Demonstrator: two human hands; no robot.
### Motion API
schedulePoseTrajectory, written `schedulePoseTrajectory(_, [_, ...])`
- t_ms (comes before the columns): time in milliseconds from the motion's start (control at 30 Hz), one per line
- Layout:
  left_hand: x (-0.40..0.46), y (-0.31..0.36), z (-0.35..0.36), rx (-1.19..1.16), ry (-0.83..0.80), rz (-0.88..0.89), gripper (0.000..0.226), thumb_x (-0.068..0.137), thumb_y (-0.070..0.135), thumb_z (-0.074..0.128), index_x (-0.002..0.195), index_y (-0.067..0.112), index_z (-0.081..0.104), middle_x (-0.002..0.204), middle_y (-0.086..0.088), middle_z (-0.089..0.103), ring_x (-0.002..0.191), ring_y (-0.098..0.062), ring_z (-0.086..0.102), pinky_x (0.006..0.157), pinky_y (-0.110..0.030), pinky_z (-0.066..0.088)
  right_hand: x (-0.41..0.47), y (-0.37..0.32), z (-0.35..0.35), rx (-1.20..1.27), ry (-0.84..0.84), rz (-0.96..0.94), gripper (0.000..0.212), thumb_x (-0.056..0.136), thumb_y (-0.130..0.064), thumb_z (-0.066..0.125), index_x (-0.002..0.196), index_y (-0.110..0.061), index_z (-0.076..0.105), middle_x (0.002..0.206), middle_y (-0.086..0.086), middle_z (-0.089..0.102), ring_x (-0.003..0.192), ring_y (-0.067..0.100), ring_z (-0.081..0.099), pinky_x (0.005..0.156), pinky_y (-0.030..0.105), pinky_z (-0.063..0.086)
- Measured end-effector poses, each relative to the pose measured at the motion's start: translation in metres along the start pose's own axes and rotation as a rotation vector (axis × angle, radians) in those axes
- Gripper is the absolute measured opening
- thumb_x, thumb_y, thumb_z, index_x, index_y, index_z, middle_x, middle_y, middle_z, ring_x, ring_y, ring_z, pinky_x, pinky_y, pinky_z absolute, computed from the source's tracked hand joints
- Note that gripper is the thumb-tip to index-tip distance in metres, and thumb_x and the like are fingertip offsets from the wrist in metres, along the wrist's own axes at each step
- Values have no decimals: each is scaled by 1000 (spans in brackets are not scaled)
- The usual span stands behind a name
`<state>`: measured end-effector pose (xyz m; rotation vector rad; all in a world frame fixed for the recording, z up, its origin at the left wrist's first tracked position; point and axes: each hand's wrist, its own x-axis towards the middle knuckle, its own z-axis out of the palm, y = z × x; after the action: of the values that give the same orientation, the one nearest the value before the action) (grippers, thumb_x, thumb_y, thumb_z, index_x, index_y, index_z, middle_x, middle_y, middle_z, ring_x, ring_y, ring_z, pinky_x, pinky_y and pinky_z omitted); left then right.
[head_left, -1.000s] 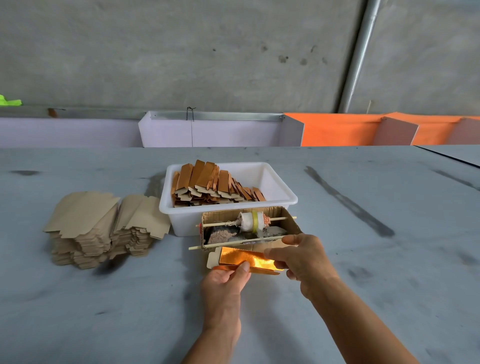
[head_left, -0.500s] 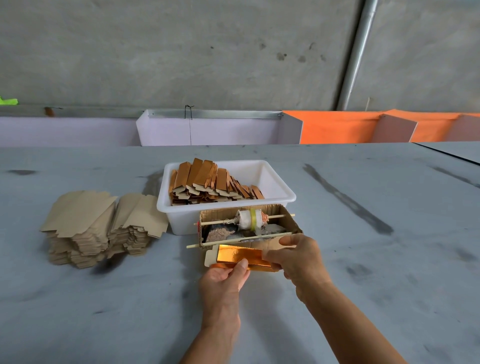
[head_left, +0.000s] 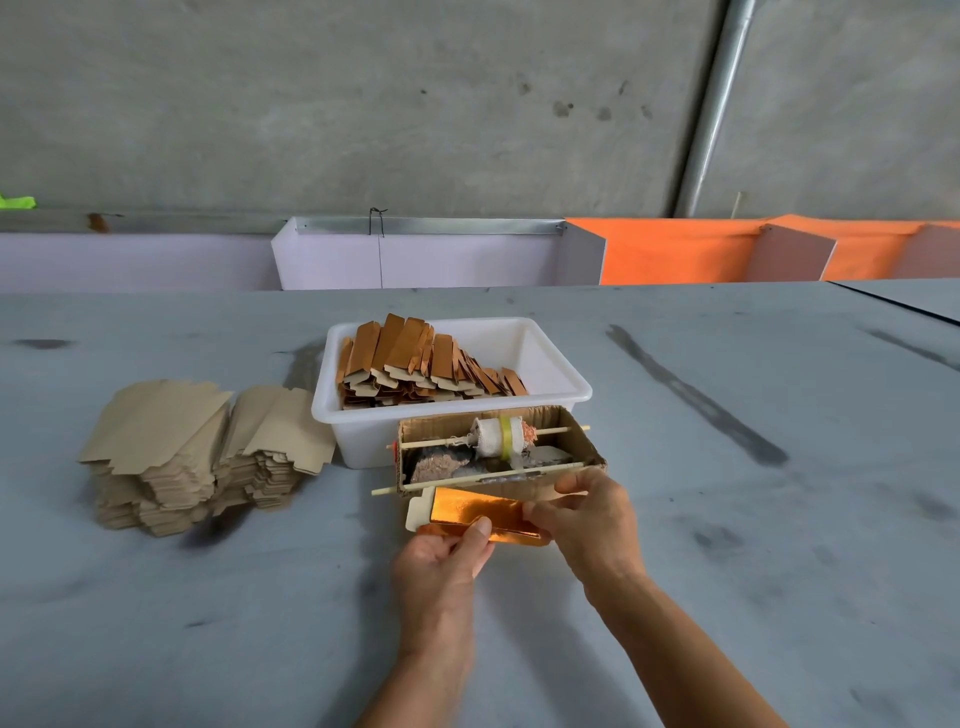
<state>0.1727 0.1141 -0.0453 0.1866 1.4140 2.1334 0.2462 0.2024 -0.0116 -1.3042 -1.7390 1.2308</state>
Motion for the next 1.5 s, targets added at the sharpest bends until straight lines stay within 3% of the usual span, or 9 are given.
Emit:
schedulePoseTrajectory(133, [2, 0, -3, 15, 14, 38, 9, 81, 0, 67, 79, 8, 65, 66, 2, 72, 67, -9, 71, 60, -13, 53, 3, 2, 3, 2, 20, -23, 24, 75, -12, 78, 82, -15, 56, 82, 6, 67, 75, 19, 67, 65, 30, 58])
schedulePoseTrajectory(367, [1, 2, -4, 5, 37, 43, 13, 81, -3, 66, 75, 8, 64, 63, 2, 71, 63, -8, 70, 58, -13, 54, 6, 4, 4, 9, 23, -34, 21, 73, -8, 79, 77, -13, 58, 78, 5, 67, 74, 18, 67, 67, 34, 59])
schedulePoseTrajectory(567, [2, 2, -3, -2, 61, 19, 14, 80, -3, 67, 74, 7, 63, 59, 2, 70, 66, -14, 69, 55, -12, 53, 8, 2, 2, -37, 17, -69, 22, 73, -6, 77, 75, -14, 57, 74, 3, 65, 68, 15, 66, 54, 22, 53])
schedulePoseTrajectory(767, [2, 2, -4, -4, 57, -11, 15, 81, -2, 67, 71, 7, 60, 56, 4, 68, 60, -13, 69, 55, -13, 54, 3, 6, -3, -30, -20, -57, 20, 73, -2, 76, 78, -8, 57, 80, 11, 66, 73, 22, 65, 67, 37, 58])
schedulePoseTrajectory(967, [-1, 4, -2, -83, 31, -104, 6, 84, -1, 64, 84, 4, 61, 76, -13, 70, 71, -27, 69, 61, -28, 58, -17, 8, -11, 153, -128, -80, 23, 74, 0, 75, 74, -11, 55, 57, 4, 62, 46, 7, 56, 43, 13, 41])
schedulePoseTrajectory(1200, [-13, 11, 2, -150, -49, -92, 7, 85, -3, 60, 88, 2, 62, 75, -14, 71, 64, -23, 71, 58, -28, 59, -41, 11, -12, 409, -318, -84, 23, 75, 11, 70, 70, -8, 58, 48, 1, 55, 43, 6, 49, 42, 12, 38])
schedulePoseTrajectory(1333, [-17, 13, 3, -129, -32, -80, 7, 84, -3, 61, 82, 4, 62, 69, -11, 70, 59, -18, 69, 51, -24, 55, -47, 9, -8, 426, -363, -130, 24, 75, 14, 68, 70, -9, 63, 50, -1, 60, 42, 6, 50, 43, 12, 39])
schedulePoseTrajectory(1500, [-20, 15, 0, -105, -35, -83, 5, 85, -2, 62, 84, 3, 63, 71, -12, 69, 59, -19, 68, 57, -26, 57, -50, 7, -7, 384, -378, -147, 20, 76, 12, 68, 75, -8, 67, 54, 2, 62, 45, 7, 50, 46, 14, 41])
